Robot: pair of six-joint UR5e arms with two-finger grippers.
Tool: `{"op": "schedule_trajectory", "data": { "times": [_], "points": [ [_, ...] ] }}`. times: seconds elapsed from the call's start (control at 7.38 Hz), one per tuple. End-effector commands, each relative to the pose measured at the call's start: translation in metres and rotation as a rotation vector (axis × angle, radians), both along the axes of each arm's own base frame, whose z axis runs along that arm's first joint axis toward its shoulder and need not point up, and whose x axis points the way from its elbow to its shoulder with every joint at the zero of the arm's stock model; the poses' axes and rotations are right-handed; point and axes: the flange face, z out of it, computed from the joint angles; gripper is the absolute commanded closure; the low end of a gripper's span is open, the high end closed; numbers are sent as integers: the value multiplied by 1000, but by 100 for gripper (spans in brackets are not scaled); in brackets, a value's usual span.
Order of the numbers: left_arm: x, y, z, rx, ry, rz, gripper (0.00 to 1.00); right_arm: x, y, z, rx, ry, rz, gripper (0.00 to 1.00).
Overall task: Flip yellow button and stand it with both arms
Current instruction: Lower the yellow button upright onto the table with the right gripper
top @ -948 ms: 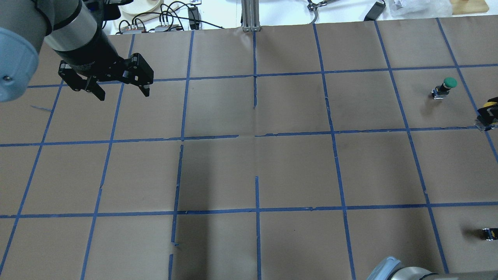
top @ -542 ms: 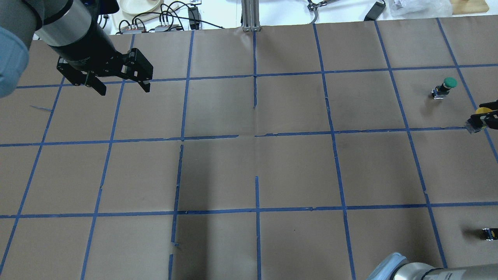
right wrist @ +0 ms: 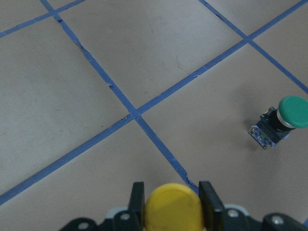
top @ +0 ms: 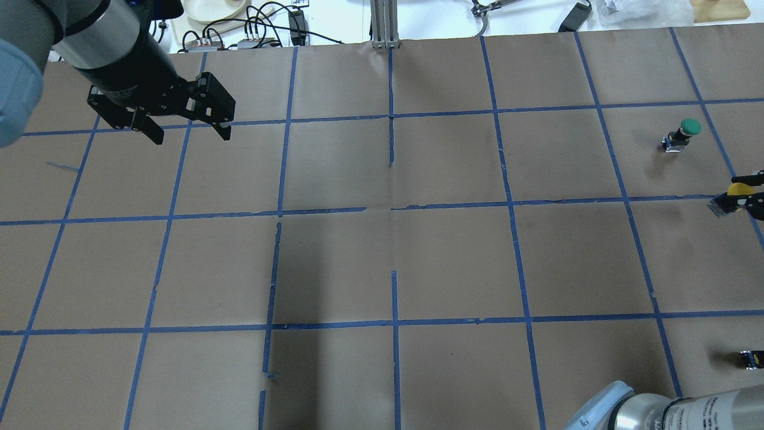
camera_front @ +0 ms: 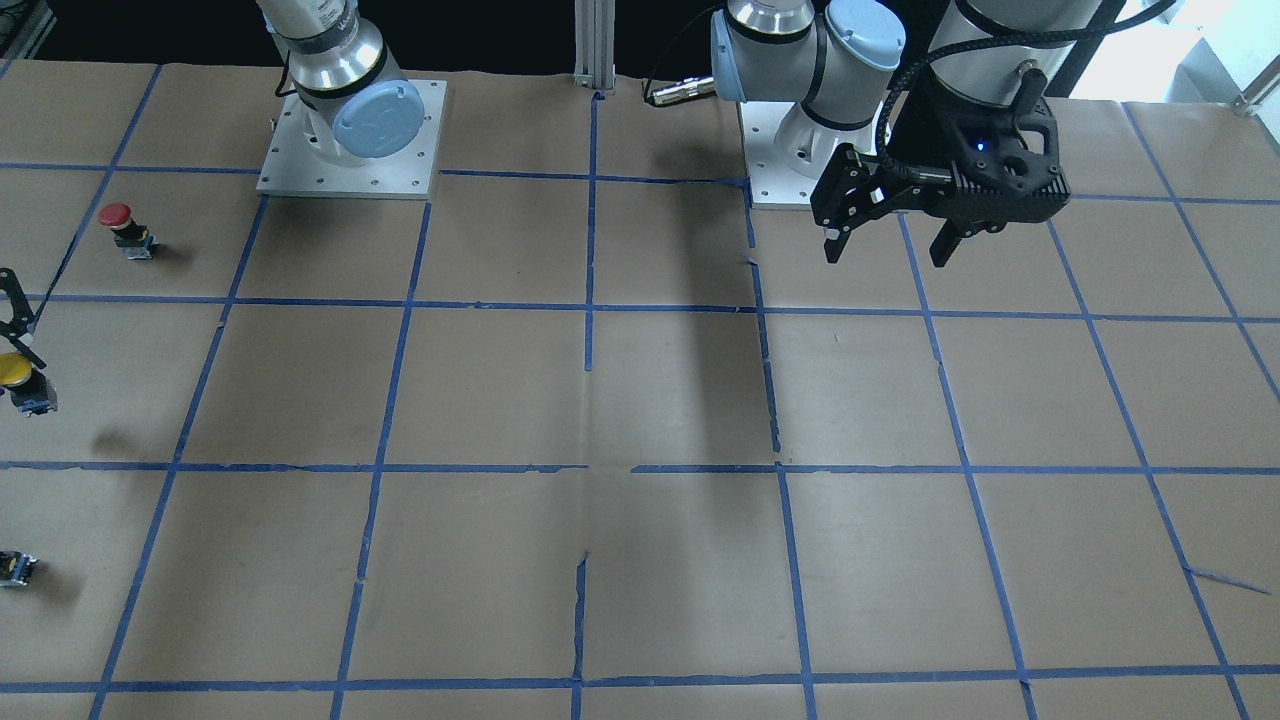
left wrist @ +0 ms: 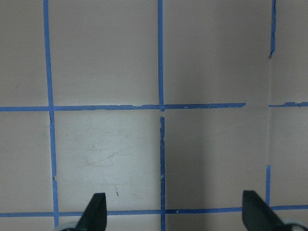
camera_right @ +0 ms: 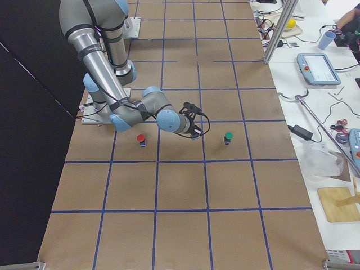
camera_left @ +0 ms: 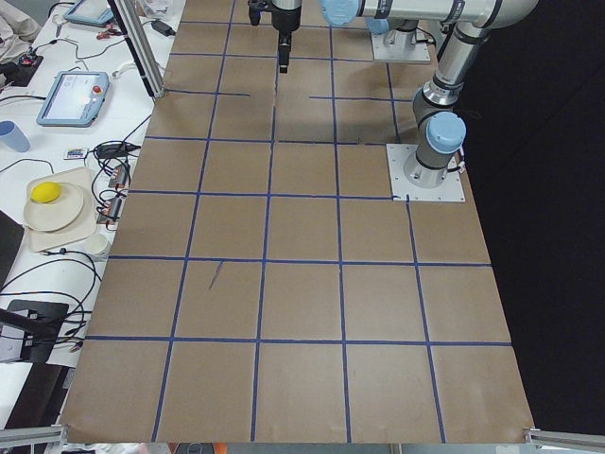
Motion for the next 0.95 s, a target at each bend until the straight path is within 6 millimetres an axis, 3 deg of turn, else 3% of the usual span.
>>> {"op": "schedule_trajectory", "data": {
  "times": [0.0, 0.41, 0.81],
  "points": [
    [0, 0, 0, 1, 0, -1, 1, -8, 10, -15, -19, -26, 73, 93],
    [-1, 1, 0, -1, 0, -2, 1, -26, 26, -40, -72, -61, 187, 93],
    [-1, 1, 0, 0, -1, -2, 1, -24, 27, -49, -84, -81, 215, 94]
  ]
}}
